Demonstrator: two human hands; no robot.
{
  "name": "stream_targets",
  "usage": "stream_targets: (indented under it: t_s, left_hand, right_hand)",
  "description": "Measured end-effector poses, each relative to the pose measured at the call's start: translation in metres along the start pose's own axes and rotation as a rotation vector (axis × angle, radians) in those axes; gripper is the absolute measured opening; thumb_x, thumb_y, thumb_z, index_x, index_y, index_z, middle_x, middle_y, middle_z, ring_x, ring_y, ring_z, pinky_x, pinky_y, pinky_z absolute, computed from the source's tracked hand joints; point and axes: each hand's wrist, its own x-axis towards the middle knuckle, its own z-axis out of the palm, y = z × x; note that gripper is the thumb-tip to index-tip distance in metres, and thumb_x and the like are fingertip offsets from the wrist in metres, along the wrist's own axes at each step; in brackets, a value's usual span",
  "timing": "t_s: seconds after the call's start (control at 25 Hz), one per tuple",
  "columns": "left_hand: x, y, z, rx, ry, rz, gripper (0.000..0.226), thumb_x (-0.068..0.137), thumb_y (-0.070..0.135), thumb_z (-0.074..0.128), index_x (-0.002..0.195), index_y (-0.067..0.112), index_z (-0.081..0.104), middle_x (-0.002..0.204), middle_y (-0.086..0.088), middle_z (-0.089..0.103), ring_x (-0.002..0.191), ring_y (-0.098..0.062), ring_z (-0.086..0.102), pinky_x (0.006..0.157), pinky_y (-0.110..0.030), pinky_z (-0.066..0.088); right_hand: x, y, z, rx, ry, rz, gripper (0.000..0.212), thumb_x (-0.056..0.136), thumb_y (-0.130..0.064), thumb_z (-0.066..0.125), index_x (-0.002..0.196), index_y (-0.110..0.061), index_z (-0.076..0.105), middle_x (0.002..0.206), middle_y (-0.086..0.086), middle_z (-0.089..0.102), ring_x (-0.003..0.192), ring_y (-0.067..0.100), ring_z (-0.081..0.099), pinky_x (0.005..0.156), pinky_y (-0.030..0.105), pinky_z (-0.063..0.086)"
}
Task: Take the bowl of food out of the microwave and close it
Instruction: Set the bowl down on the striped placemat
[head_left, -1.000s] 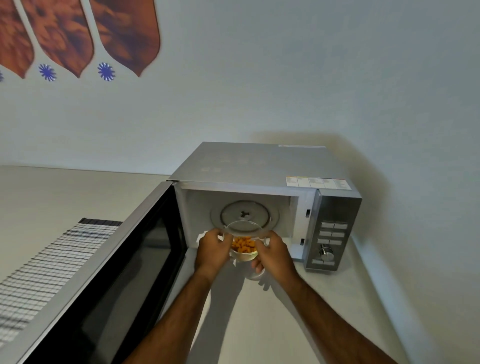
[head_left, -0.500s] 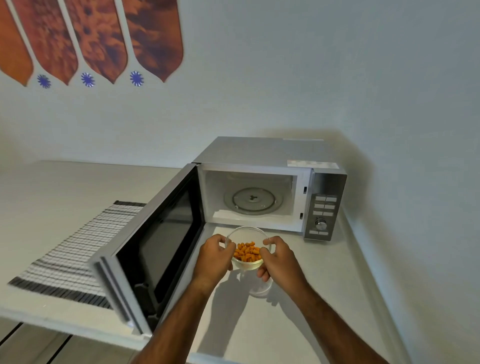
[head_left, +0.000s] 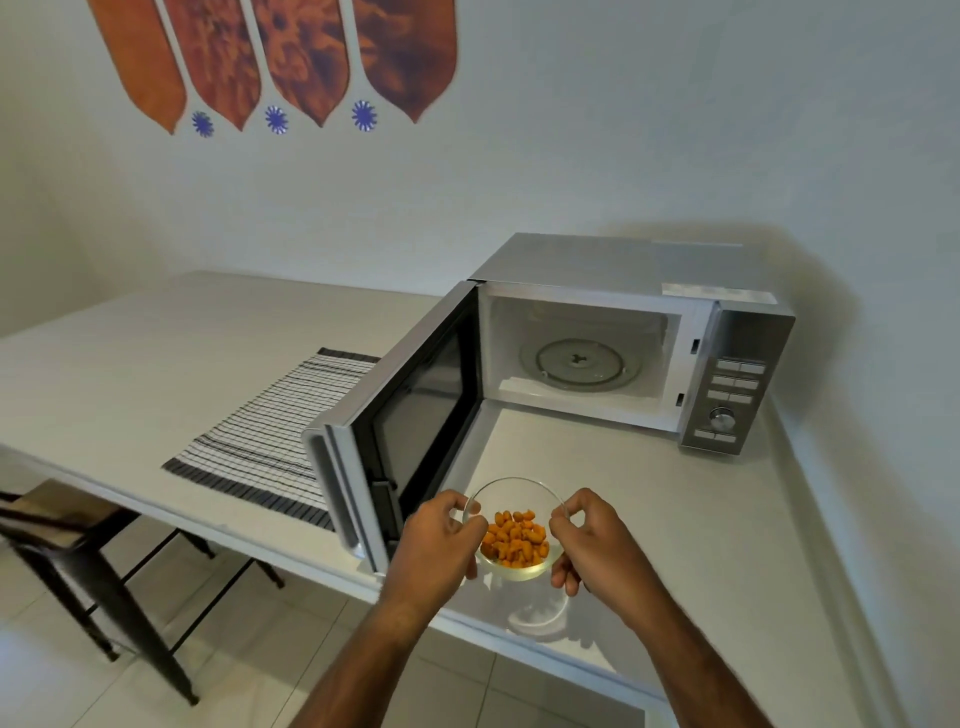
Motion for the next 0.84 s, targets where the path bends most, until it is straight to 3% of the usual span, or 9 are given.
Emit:
stream_targets:
  t_s: [0.16,0.24,0.36,0.44,0.56,0.72,0.84]
  left_hand:
    - [-0.018,-0.011,-0.031,-0.004,0.012,-0.017,0.008,0.097,0.029,0.068,0.104,0.031,0.071,0.077,0.001,0.081,0.059,-0.012,0.077,0.063,-0.027,0.063]
    - [-0.026,-0.012,-0.047,-0.011,-0.007,-0.019,0.006,0.097,0.028,0.068,0.101,0.032,0.07,0.081,0.006,0.081,0.059,-0.014,0.077,0.058,-0.021,0.06]
    - [-0.034,-0.021,-0.08,0.009,-0.052,-0.035,0.005,0.099,0.035,0.066,0.099,0.033,0.07,0.074,0.006,0.081,0.058,-0.011,0.077,0.057,-0.019,0.056]
    - [-0.037,-0.028,-0.105,0.025,-0.085,-0.045,0.013,0.095,0.043,0.064,0.1,0.033,0.071,0.069,0.006,0.08,0.056,-0.009,0.076,0.056,-0.018,0.055]
    - [-0.037,-0.046,-0.143,0.023,-0.124,-0.083,0.014,0.093,0.033,0.066,0.106,0.035,0.073,0.066,0.001,0.078,0.05,-0.008,0.071,0.049,-0.017,0.053]
    - [-0.027,-0.076,-0.191,0.035,-0.171,-0.116,0.018,0.096,0.027,0.07,0.112,0.034,0.076,0.075,-0.003,0.081,0.05,-0.01,0.071,0.048,-0.022,0.055]
    - [-0.013,-0.099,-0.225,0.038,-0.162,-0.117,0.018,0.098,0.026,0.071,0.113,0.032,0.077,0.076,0.001,0.082,0.048,-0.008,0.07,0.045,-0.02,0.054]
  right_hand:
    - [-0.011,-0.023,0.014,-0.111,-0.096,-0.041,0.011,0.102,-0.038,0.052,0.099,-0.027,0.052,0.065,0.003,0.08,0.049,0.013,0.07,0.057,0.026,0.061]
    - [-0.016,-0.037,0.016,-0.165,-0.16,-0.049,0.013,0.101,-0.037,0.053,0.097,-0.024,0.051,0.068,0.003,0.081,0.052,0.016,0.074,0.059,0.027,0.061]
    - [-0.022,-0.06,0.035,-0.24,-0.253,-0.055,0.017,0.097,-0.039,0.053,0.095,-0.022,0.05,0.07,0.002,0.082,0.059,0.02,0.078,0.064,0.032,0.062]
    - [-0.026,-0.074,0.05,-0.253,-0.342,-0.041,0.02,0.092,-0.04,0.052,0.094,-0.02,0.049,0.071,0.005,0.082,0.058,0.02,0.077,0.056,0.025,0.056]
    - [-0.028,-0.094,0.077,-0.269,-0.479,0.022,0.024,0.085,-0.041,0.051,0.095,-0.02,0.05,0.073,0.01,0.081,0.056,0.018,0.071,0.046,0.023,0.044]
    - [-0.023,-0.115,0.124,-0.226,-0.557,0.071,0.019,0.091,-0.044,0.054,0.096,-0.026,0.052,0.072,0.011,0.08,0.058,0.021,0.069,0.045,0.025,0.044]
    - [-0.018,-0.127,0.162,-0.15,-0.586,0.074,0.012,0.101,-0.056,0.056,0.102,-0.044,0.055,0.082,0.01,0.082,0.06,0.018,0.072,0.044,0.024,0.045]
